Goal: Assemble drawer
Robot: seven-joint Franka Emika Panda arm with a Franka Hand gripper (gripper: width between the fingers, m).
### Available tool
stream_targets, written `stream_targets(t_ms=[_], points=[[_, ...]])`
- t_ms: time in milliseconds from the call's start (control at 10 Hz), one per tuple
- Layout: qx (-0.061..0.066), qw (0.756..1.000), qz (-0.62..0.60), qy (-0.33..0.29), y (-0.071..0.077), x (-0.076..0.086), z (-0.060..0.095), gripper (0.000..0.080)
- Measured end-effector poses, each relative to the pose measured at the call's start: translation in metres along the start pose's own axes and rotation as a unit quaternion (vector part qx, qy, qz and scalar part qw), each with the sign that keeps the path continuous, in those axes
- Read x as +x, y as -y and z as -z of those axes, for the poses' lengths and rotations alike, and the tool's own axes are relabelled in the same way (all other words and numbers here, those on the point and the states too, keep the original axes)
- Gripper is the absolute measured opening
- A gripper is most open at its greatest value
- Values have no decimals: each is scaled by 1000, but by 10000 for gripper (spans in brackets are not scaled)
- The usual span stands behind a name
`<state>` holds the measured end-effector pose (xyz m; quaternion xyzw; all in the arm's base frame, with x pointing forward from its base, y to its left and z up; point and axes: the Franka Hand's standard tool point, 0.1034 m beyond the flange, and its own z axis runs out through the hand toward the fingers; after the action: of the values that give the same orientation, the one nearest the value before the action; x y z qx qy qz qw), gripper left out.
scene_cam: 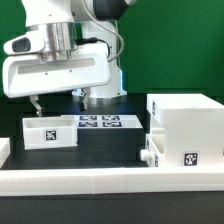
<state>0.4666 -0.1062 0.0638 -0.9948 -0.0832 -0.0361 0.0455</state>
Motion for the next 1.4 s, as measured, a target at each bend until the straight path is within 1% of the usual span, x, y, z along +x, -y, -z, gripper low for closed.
stream_targets(t_ms=[100,200,300,500,700,900,1100,1200,1300,1400], points=[[-9,1000,3,-7,1,-7,-5,649],[-17,1000,6,-10,7,-21,-11,649],[-19,1000,9,-9,11,-32,-17,649],[-26,1000,9,-12,14,-44,-29,649],[-29,999,13,-14,17,-49,-41,649],[-32,999,24,-14,17,-54,-51,649],[-29,999,29,-9,15,-59,-56,649],[-29,999,29,-8,15,-60,-56,527],[-29,999,29,-8,15,-60,-56,363],[-29,999,29,-8,15,-60,-56,226]])
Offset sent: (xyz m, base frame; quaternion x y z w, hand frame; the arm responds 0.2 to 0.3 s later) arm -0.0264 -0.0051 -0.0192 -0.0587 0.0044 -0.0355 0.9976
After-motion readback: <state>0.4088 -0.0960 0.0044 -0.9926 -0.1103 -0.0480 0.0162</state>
